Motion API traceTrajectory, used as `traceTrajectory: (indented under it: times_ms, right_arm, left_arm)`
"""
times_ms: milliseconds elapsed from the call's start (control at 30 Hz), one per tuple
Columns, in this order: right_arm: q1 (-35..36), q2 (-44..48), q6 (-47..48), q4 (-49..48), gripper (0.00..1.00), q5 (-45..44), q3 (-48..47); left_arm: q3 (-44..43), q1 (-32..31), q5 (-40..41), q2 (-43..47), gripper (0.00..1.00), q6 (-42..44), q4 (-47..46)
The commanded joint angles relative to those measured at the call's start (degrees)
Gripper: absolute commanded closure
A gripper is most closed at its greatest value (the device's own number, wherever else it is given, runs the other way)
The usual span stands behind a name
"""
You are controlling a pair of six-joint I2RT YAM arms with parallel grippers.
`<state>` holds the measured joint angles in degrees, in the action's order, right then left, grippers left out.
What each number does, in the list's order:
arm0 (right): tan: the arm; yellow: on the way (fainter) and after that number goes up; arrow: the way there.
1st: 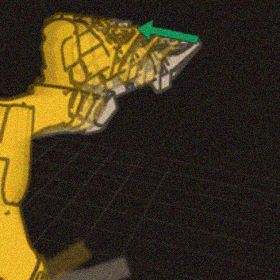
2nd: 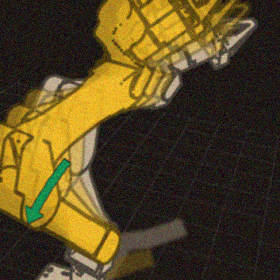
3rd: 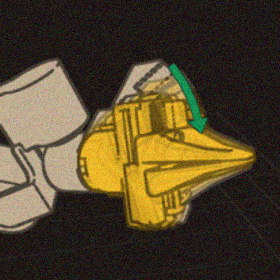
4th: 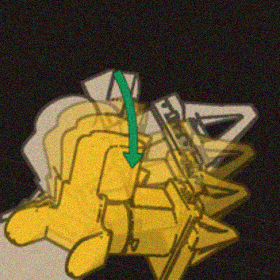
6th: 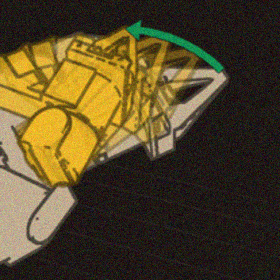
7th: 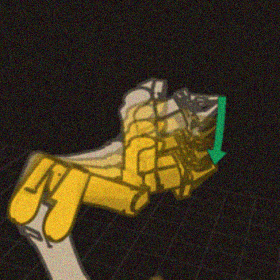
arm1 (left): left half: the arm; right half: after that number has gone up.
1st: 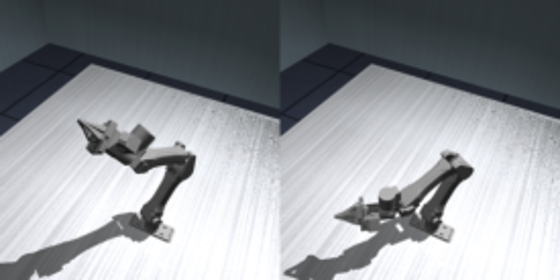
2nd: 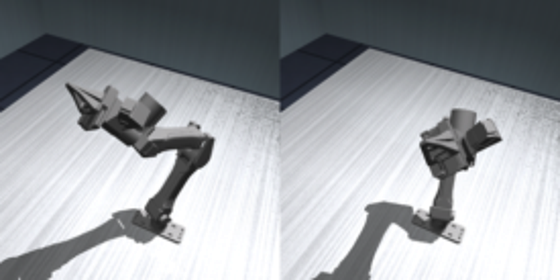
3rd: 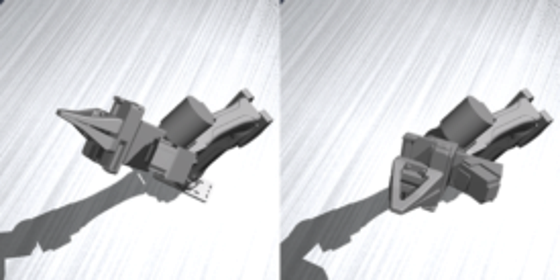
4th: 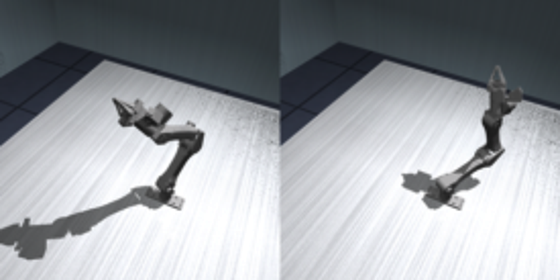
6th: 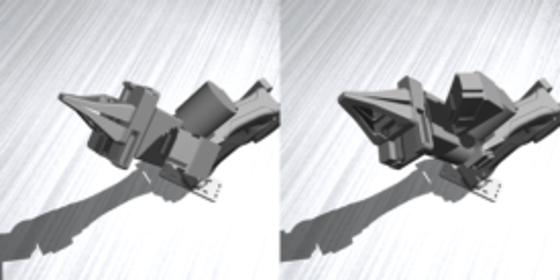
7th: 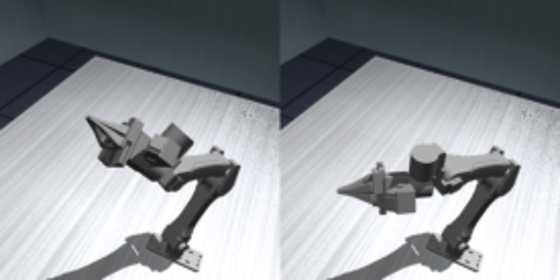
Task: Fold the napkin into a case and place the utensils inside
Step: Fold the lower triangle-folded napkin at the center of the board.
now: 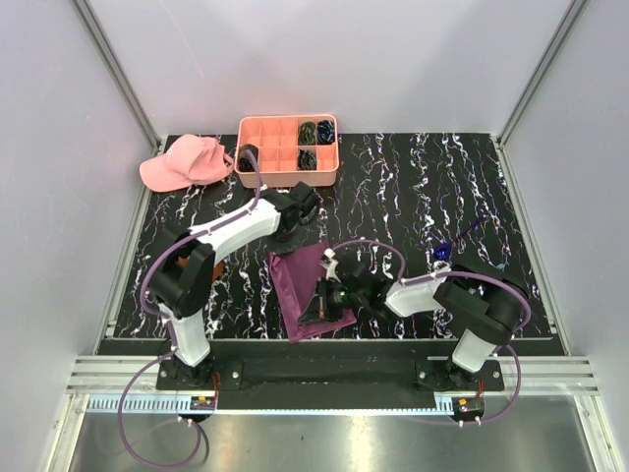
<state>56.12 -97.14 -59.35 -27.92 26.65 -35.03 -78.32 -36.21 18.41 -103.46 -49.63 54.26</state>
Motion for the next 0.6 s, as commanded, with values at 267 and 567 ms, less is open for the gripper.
traceTrajectory:
  times_ms: [267,567]
  right_arm:
    - [-2.76,3.1,-1.82,-1.0,1.0,7.45,11.47]
    - [-4.0,4.77,0.37,2.43,1.0,6.48,12.53]
  left_arm:
    - [-10.53,-3.25,7.69,-6.57,1.0,-5.48,-8.12]
    - [-13.34,-3.87,6.63,-11.23,1.0,-5.66,-8.29]
